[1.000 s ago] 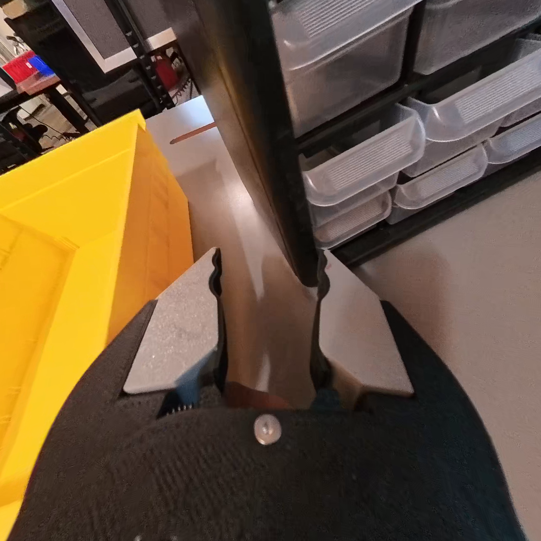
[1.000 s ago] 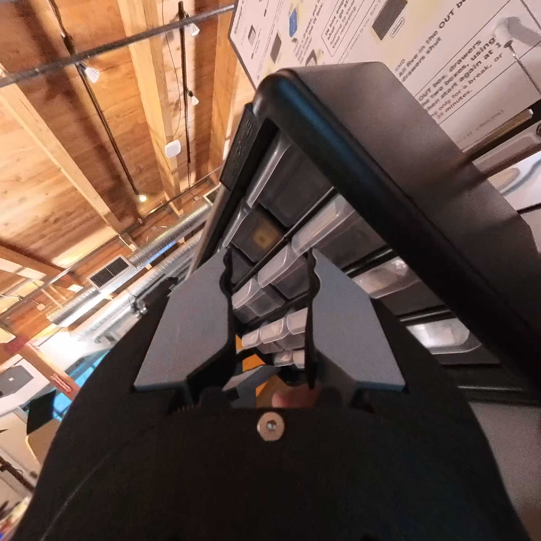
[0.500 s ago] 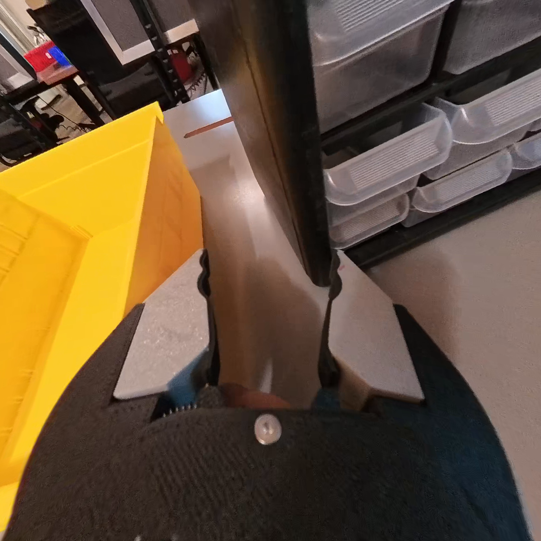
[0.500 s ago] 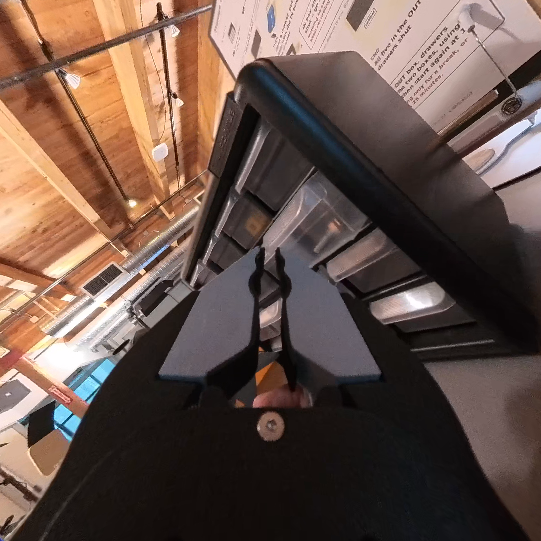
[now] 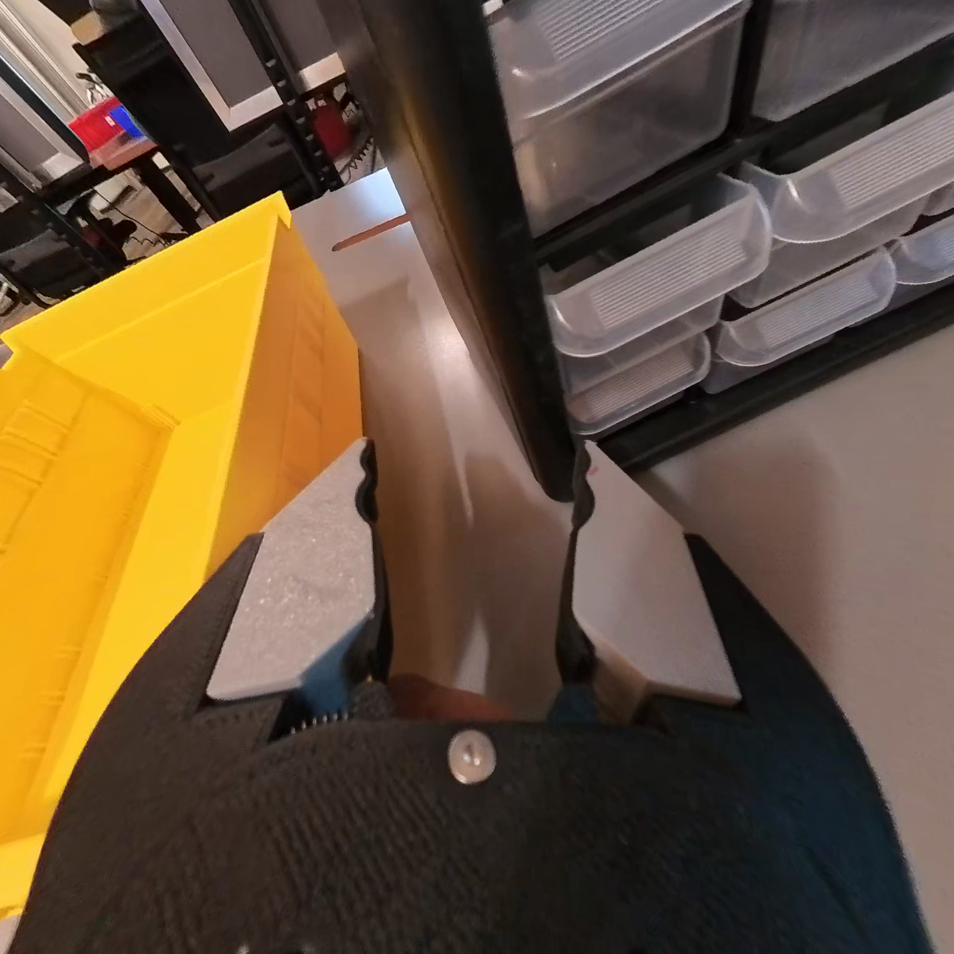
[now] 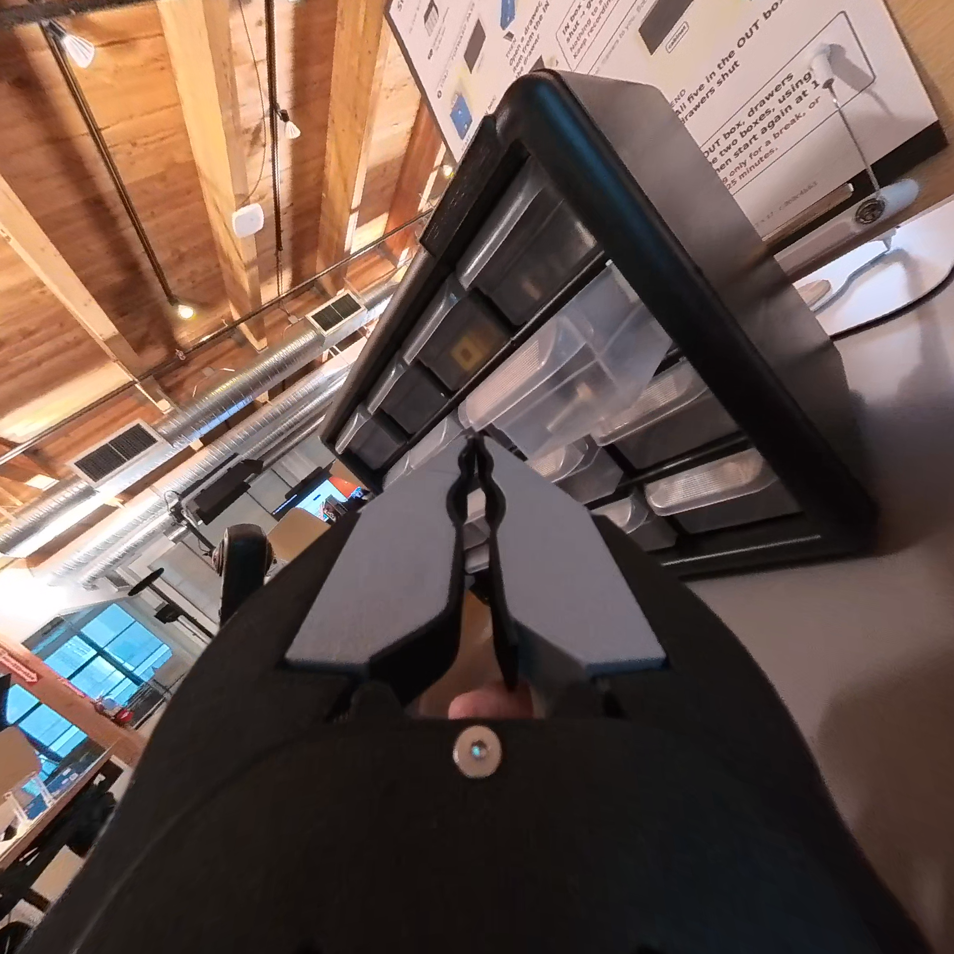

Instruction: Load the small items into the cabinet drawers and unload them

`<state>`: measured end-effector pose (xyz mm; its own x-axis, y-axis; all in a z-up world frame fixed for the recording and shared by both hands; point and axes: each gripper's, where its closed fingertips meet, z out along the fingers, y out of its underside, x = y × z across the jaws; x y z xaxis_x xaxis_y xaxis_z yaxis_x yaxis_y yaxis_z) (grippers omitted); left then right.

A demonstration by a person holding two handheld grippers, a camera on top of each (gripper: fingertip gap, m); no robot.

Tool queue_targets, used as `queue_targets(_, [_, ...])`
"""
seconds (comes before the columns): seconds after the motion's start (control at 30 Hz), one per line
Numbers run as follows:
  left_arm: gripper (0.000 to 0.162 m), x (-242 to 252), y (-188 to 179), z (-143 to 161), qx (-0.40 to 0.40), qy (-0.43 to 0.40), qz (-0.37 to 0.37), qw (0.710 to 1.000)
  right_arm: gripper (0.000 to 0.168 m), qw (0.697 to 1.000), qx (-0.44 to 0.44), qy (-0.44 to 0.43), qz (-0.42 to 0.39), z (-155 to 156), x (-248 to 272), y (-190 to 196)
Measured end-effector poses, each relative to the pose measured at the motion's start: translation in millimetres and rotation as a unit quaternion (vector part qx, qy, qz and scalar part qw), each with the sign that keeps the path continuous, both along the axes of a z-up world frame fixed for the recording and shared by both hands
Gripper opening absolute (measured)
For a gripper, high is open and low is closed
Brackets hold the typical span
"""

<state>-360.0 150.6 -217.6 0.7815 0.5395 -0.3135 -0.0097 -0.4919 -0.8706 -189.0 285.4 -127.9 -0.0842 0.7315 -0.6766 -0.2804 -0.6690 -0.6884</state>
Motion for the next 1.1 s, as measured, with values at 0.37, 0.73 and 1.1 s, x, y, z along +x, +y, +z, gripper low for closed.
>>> queue_targets(0.37, [0.075,27.4,-5.5,16.6,0.022,-0.026,-0.054,0.998,0.018,0.969,0.155,-0.183,-0.056,28.6,32.7,7.0])
queue_targets(0.73, [0.076,85.0,13.7,13.6,-0.015,-0.039,-0.164,0.986,0.026,0.837,0.308,-0.452,0.02,26.1,-10.4,25.9])
queue_targets(1.1, [0.071,51.7,4.6,13.3,0.008,-0.057,-0.118,0.991,0.016,0.745,0.326,-0.575,0.086,-6.7,-12.5,28.8])
